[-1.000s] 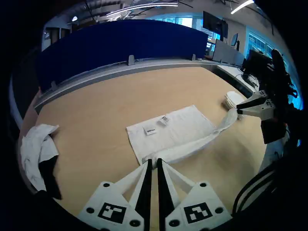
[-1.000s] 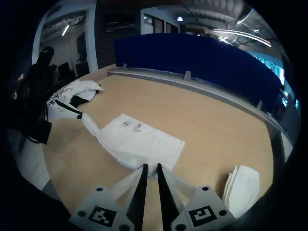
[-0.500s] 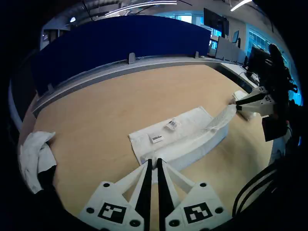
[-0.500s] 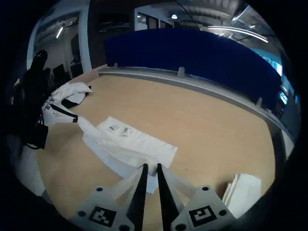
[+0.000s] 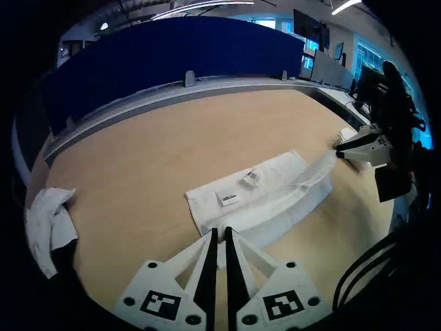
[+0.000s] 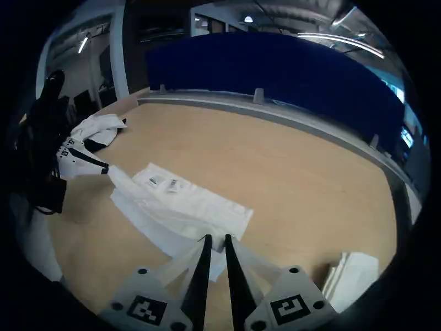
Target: Fold towel
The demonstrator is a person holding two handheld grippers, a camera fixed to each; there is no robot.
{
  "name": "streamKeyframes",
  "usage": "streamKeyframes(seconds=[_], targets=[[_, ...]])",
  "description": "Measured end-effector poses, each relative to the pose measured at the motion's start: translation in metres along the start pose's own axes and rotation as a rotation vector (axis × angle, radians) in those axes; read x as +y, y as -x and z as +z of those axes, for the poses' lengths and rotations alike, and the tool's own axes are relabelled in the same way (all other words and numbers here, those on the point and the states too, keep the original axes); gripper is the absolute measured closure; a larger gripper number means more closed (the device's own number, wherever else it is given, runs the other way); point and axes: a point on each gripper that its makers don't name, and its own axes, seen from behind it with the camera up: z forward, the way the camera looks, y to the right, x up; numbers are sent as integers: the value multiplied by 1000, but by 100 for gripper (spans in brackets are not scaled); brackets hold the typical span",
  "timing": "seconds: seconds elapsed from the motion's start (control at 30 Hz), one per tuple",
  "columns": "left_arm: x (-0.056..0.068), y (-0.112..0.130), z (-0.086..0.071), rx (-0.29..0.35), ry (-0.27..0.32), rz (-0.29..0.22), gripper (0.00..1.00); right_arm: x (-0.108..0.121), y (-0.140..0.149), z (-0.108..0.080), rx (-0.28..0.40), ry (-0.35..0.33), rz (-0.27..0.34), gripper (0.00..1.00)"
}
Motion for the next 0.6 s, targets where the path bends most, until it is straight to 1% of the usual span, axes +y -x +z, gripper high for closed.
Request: streamKeyframes(seconds=[0.2, 0.4, 0.6], targets=[[-5, 7, 16, -23, 1, -5, 90, 7, 8, 16, -23, 12, 17, 82], [-9, 10, 34, -37, -7, -20, 90, 12, 22, 29, -63, 19, 17, 82], [-14, 9, 45, -42, -17, -17, 90, 17, 28, 40, -80, 36, 17, 81]])
